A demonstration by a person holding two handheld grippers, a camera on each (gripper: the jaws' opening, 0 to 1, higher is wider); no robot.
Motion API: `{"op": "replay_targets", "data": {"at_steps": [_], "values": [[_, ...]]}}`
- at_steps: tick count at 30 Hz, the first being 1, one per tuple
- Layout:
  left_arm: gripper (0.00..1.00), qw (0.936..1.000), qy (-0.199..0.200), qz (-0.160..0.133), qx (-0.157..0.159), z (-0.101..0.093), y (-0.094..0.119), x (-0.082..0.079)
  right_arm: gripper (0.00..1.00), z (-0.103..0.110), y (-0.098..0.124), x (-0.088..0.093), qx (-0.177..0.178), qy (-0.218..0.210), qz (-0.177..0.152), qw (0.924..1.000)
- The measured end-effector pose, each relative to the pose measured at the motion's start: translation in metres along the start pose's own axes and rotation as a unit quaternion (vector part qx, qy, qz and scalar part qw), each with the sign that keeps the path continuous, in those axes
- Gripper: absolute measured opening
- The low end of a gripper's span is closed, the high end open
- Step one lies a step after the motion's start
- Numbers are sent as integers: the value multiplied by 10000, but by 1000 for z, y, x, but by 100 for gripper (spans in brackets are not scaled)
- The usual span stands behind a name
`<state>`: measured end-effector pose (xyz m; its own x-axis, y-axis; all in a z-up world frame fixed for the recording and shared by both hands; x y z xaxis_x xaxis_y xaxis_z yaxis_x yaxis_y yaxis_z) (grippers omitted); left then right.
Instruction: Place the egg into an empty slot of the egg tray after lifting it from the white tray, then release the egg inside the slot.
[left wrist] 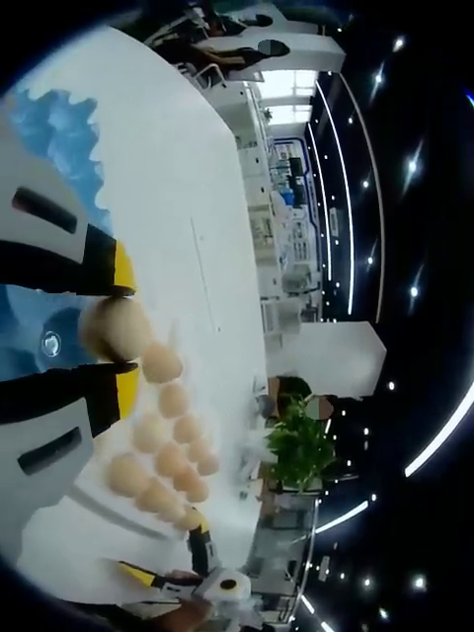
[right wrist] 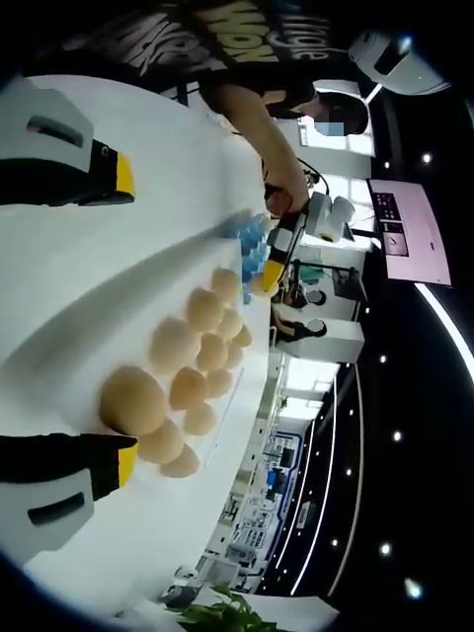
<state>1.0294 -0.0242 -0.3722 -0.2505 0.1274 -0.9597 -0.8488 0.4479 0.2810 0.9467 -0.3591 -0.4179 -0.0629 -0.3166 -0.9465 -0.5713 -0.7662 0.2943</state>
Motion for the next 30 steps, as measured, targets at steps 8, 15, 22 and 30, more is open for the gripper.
{"op": "replay_targets", "data": {"at_steps": [8,15,22,30], "values": [[27,9999,-7,-37,-116,1,6,1,100,0,-1,0,13,-4,-8,10000],[27,9998,13,-58,-204,5,12,2,100,0,-2,0,25,5,-8,10000],[27,9994,50,-88,-339,13,19,2,100,-1,-3,0,38,15,-16,10000],[26,9990,42,-85,-428,18,23,2,100,-1,-4,0,49,7,-36,10000]]}}
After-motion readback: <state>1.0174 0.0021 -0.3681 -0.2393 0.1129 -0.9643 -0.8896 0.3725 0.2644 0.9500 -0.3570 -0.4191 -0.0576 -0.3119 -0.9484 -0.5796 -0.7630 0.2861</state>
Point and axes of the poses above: the point that each gripper's makers call its tool centre point, and the gripper's own axes: y roughly backward along the fingers, z roughly to its left, x roughly out of its underside, the point moved 8 cm from there along y, roughly backward along the fingers
